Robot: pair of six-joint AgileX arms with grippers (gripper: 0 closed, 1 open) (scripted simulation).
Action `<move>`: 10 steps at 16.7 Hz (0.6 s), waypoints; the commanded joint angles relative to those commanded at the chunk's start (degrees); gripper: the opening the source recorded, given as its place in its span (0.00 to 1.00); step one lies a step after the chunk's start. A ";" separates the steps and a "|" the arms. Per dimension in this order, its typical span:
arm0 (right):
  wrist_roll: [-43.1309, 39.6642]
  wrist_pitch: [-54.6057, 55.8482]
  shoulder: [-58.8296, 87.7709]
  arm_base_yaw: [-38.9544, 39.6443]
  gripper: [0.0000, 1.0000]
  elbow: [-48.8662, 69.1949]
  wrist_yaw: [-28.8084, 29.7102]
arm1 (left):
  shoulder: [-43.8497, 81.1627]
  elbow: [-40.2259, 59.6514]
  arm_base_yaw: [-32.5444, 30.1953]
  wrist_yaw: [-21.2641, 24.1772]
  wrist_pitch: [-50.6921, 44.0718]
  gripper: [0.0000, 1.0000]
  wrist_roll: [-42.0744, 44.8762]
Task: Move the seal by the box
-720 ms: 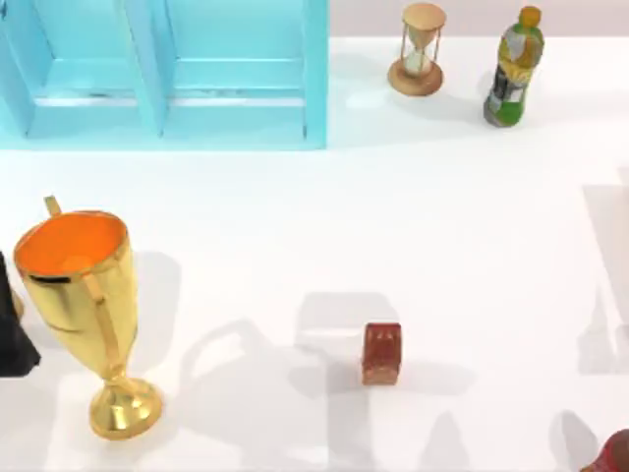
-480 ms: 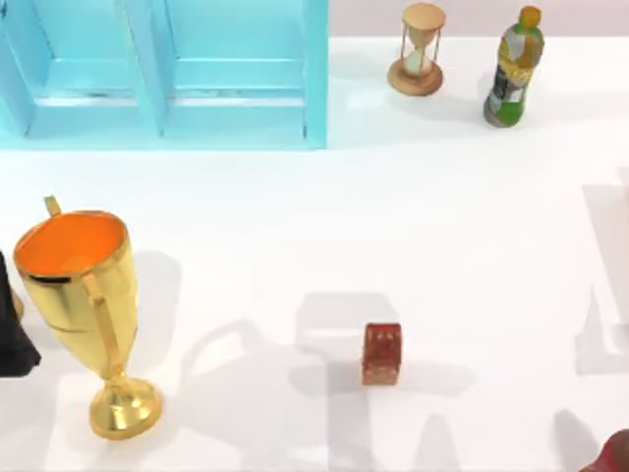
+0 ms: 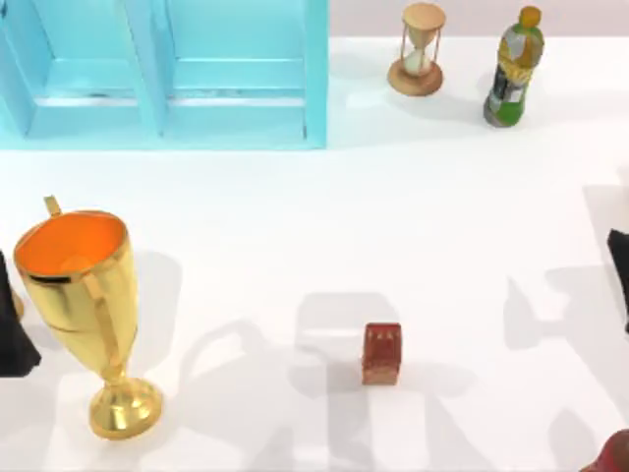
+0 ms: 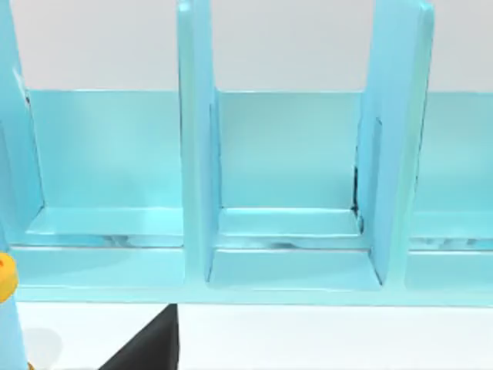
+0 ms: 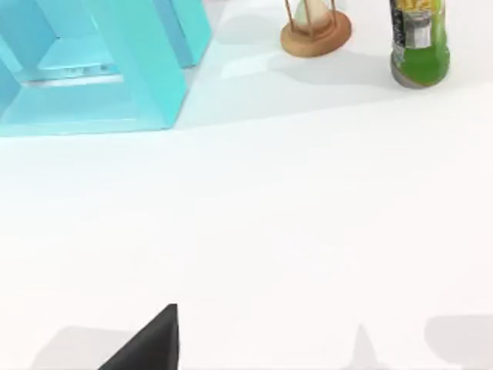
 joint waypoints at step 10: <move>21.90 -32.40 51.76 21.17 1.00 44.52 0.03 | 0.00 0.00 0.00 0.00 0.00 1.00 0.00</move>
